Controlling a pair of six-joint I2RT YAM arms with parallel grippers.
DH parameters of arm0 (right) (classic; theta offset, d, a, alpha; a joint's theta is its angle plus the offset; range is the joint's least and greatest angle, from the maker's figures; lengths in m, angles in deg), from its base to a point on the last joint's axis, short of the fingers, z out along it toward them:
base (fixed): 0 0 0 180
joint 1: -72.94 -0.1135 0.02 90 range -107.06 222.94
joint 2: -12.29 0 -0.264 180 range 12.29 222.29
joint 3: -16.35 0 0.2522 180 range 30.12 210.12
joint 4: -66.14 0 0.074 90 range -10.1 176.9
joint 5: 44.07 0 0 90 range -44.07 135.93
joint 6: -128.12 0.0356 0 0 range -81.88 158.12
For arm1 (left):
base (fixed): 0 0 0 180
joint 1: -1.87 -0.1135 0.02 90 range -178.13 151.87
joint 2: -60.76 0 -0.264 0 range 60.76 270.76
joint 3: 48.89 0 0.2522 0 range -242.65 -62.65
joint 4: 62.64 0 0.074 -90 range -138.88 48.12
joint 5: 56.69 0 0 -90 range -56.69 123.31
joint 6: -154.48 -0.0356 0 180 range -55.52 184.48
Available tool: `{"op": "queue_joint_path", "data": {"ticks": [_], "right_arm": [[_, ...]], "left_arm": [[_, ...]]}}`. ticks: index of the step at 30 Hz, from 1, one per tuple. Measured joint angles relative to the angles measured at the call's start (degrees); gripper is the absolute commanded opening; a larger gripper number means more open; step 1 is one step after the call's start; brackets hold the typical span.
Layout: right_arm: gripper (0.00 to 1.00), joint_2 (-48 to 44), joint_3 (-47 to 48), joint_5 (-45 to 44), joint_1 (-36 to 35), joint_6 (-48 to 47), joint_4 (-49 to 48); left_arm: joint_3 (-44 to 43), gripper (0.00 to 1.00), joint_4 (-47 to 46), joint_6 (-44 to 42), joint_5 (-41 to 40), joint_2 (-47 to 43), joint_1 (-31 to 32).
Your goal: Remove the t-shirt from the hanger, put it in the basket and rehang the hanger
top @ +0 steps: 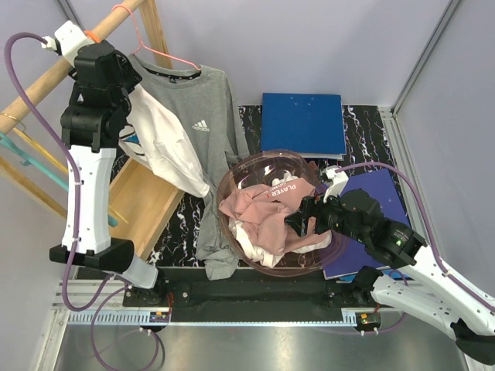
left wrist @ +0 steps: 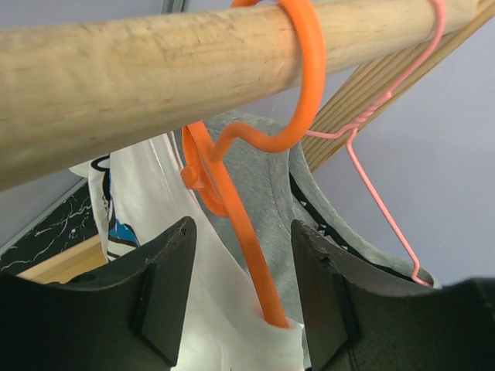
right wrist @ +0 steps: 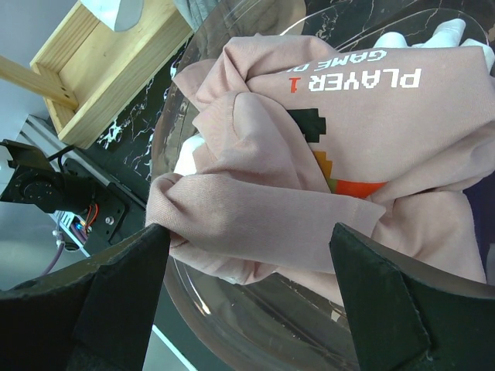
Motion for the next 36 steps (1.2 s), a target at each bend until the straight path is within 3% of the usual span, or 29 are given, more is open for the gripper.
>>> {"op": "queue_joint_path", "data": {"ticks": [4,7,16,25,31,36], "right_arm": [[0.92,0.00,0.00,0.00,0.00,0.00,0.00],[0.92,-0.02,0.00,-0.02,0.00,0.00,0.00],[0.93,-0.26,0.00,-0.02,0.00,0.00,0.00],[0.92,0.04,0.00,0.00,0.00,-0.02,-0.02],[1.00,1.55,0.13,0.17,0.00,-0.39,0.00],[1.00,4.42,2.49,2.64,0.00,-2.99,0.13]], "left_arm": [[0.00,0.52,0.26,0.96,0.31,1.92,-0.74],[-0.13,0.43,0.31,1.22,0.33,3.26,-1.07],[-2.12,0.01,1.38,-0.57,0.46,4.22,-1.36],[-3.37,0.00,3.54,-3.28,0.42,2.60,-1.38],[-3.69,0.00,4.79,-5.25,0.46,-4.42,-1.20],[-3.21,0.00,11.30,-4.87,0.98,-10.86,-1.38]]}}
